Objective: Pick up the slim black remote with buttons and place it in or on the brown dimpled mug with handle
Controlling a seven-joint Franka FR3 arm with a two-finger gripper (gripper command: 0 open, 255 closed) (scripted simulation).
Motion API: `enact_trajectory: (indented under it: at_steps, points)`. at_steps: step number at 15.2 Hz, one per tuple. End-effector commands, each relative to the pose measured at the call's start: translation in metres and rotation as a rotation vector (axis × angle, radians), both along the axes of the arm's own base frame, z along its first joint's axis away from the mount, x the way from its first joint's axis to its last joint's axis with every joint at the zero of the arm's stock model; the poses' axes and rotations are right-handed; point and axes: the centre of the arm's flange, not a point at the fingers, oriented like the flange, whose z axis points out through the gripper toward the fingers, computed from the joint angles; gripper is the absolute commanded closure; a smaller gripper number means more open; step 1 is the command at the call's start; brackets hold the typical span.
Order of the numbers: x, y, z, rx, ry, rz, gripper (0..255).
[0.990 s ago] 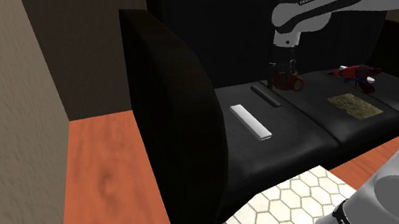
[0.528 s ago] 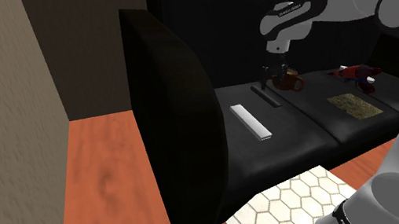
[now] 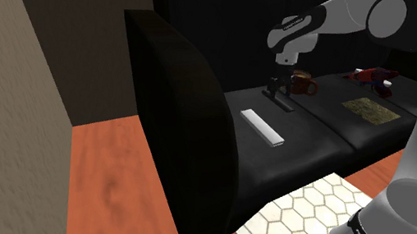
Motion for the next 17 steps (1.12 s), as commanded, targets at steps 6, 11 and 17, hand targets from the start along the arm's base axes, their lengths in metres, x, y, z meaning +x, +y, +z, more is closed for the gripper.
enact_trajectory:
  at_steps: [6,11,17]
  points:
    - [-0.0018,0.0011,-0.0129,0.0,-0.001,0.0,0]
    - [-0.0018,0.0011,-0.0128,0.0,0.0,0.0,255]
    - [-0.0004,0.0007,-0.0126,0.0,-0.001,0.0,255]
